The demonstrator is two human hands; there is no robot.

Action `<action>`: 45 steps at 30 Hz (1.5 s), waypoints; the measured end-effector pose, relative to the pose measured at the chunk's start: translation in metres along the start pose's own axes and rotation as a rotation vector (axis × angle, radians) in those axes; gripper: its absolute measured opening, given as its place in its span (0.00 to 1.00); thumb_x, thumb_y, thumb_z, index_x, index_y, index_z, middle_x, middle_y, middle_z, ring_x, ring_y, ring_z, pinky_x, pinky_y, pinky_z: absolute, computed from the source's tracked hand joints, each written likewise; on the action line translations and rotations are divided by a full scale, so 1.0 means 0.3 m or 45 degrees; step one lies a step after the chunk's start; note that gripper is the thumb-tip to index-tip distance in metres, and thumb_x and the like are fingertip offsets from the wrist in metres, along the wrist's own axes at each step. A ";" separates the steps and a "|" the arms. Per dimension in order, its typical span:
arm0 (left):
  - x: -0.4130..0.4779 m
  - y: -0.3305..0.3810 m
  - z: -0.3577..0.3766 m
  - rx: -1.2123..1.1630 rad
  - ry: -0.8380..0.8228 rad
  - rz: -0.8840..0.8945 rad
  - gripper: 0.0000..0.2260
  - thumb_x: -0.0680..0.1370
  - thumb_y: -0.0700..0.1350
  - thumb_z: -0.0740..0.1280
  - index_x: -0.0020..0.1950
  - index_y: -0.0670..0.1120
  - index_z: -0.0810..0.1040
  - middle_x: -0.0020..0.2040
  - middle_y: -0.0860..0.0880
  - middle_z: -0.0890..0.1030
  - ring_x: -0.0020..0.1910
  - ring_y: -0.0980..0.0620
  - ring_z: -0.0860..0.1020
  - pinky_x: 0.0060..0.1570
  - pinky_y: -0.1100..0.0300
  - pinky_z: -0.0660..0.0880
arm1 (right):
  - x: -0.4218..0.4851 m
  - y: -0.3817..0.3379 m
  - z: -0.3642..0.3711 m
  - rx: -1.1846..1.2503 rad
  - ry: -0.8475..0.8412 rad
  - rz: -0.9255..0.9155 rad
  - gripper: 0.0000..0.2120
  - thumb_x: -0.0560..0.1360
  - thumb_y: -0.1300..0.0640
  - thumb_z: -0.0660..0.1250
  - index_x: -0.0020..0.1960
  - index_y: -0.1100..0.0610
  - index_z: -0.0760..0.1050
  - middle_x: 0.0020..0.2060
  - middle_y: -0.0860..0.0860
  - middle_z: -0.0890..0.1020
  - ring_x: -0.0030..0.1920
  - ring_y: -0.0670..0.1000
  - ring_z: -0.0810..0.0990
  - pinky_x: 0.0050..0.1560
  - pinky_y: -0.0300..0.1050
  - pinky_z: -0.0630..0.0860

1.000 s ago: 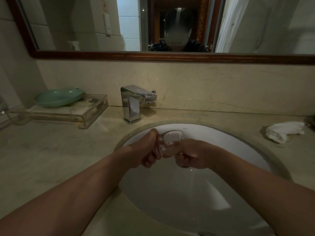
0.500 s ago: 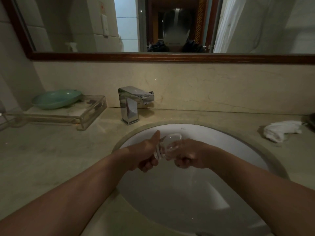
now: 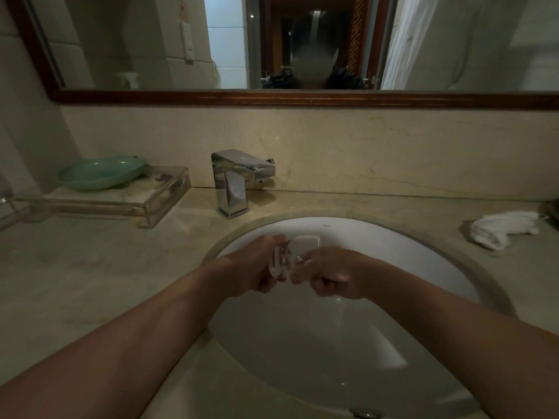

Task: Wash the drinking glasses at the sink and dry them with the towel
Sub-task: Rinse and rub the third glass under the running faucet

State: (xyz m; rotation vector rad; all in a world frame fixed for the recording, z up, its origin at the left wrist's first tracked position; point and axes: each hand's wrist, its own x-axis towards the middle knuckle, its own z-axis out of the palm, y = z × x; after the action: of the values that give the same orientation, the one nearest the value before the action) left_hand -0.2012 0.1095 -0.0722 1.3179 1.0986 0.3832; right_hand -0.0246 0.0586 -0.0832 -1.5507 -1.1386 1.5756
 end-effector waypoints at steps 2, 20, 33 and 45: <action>0.001 -0.007 0.005 0.073 -0.037 -0.009 0.29 0.86 0.62 0.49 0.46 0.43 0.80 0.37 0.42 0.79 0.29 0.50 0.69 0.29 0.61 0.64 | -0.001 0.006 -0.008 -0.082 0.110 -0.011 0.06 0.77 0.62 0.70 0.53 0.59 0.76 0.37 0.58 0.83 0.25 0.46 0.70 0.26 0.36 0.62; 0.021 -0.015 0.011 0.216 0.103 -0.053 0.40 0.80 0.73 0.46 0.46 0.40 0.80 0.33 0.44 0.80 0.26 0.50 0.71 0.28 0.62 0.65 | -0.006 0.004 -0.005 -0.134 0.279 -0.132 0.07 0.80 0.55 0.68 0.48 0.58 0.81 0.30 0.55 0.82 0.27 0.50 0.65 0.29 0.42 0.61; 0.004 -0.016 0.004 0.318 0.107 -0.048 0.41 0.79 0.75 0.44 0.48 0.41 0.80 0.32 0.46 0.81 0.30 0.49 0.74 0.33 0.58 0.68 | -0.008 -0.003 0.012 -0.153 0.223 -0.084 0.12 0.78 0.52 0.71 0.56 0.59 0.79 0.33 0.55 0.83 0.25 0.47 0.66 0.26 0.39 0.61; -0.010 0.003 0.010 0.102 0.045 0.064 0.16 0.85 0.51 0.55 0.49 0.44 0.78 0.37 0.46 0.79 0.29 0.50 0.72 0.28 0.61 0.67 | 0.020 0.008 -0.001 0.063 -0.009 0.075 0.05 0.80 0.68 0.64 0.50 0.59 0.74 0.40 0.57 0.81 0.22 0.43 0.65 0.22 0.32 0.59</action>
State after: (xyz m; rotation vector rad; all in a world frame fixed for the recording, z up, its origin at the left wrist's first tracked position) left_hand -0.2001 0.1057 -0.0705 1.4167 1.1214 0.4042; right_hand -0.0247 0.0629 -0.0880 -1.5601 -1.0582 1.6368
